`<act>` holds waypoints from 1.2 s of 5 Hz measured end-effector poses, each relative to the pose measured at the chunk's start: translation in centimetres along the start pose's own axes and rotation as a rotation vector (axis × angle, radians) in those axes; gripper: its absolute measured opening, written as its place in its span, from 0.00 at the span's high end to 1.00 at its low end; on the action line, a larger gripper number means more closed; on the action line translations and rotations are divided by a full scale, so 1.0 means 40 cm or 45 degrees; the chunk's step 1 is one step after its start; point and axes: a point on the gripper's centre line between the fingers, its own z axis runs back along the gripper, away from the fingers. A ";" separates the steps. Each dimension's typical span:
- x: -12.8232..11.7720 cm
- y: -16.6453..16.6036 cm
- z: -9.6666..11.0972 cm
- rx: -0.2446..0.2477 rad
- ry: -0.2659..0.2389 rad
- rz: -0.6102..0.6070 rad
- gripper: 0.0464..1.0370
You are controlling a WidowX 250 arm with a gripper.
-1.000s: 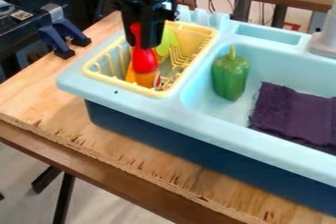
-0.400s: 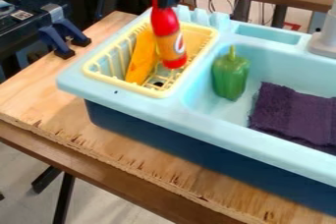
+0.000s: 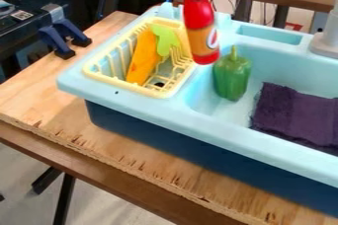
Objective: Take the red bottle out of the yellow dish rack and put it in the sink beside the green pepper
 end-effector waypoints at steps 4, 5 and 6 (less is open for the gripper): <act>-0.004 -0.069 -0.150 -0.004 0.315 -0.086 0.69; -0.007 -0.054 -0.194 0.074 0.351 -0.084 0.69; -0.019 -0.039 -0.215 0.094 0.332 -0.035 0.69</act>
